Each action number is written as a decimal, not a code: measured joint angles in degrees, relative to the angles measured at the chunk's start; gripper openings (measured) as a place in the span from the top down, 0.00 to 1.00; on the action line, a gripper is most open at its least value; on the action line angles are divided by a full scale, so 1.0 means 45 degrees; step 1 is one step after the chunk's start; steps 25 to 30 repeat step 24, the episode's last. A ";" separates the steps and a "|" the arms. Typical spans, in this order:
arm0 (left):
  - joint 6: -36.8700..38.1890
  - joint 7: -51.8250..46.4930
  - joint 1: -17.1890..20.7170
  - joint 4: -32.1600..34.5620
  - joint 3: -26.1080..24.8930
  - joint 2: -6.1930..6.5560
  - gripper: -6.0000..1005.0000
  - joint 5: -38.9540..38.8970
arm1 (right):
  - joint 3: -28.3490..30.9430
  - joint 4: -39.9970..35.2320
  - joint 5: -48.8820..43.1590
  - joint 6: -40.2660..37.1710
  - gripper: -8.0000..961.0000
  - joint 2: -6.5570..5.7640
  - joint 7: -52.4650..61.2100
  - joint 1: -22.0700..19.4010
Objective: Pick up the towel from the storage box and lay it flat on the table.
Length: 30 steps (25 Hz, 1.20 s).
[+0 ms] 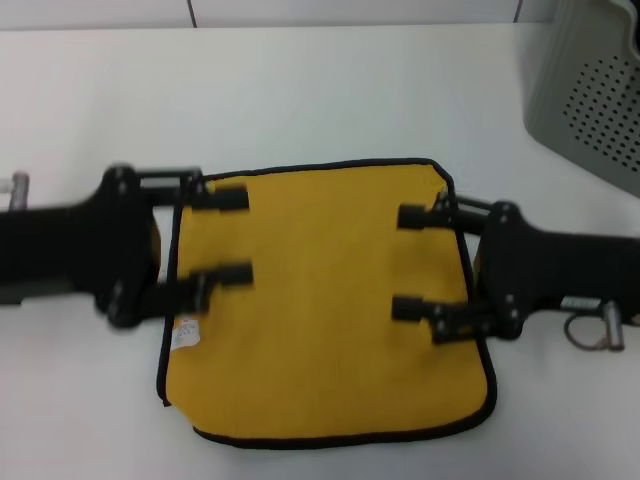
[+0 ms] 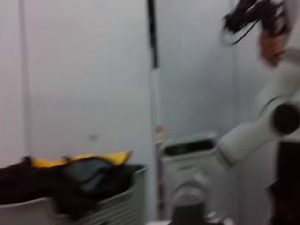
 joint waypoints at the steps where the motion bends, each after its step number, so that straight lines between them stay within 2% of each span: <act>1: 0.0230 -0.0134 0.0120 -0.0043 0.0251 0.0015 0.45 -0.0185 | -0.0258 -0.0097 -0.0101 -0.0034 0.15 0.0014 -0.0038 0.0001; 5: 0.0193 -0.0483 0.0523 -0.0117 0.0803 0.0090 0.44 -0.0664 | -0.0633 -0.0295 -0.0130 -0.0386 0.08 0.0018 -0.0078 0.0042; 8: 0.0166 -0.0599 0.0643 -0.0139 0.0681 0.0156 0.43 -0.0706 | -0.0542 -0.0432 -0.0042 -0.0803 0.08 0.0018 -0.0093 0.0078; 13: 0.0140 -0.0853 0.0630 -0.0139 0.0667 0.0188 0.33 -0.0625 | -0.0546 -0.0558 0.0009 -0.1072 0.08 0.0079 -0.0102 0.0186; 30: 0.0099 -0.0982 0.0510 -0.0135 0.0682 0.0192 0.34 -0.0497 | -0.0660 -0.0388 0.0529 -0.1184 0.08 0.0095 -0.0114 0.0202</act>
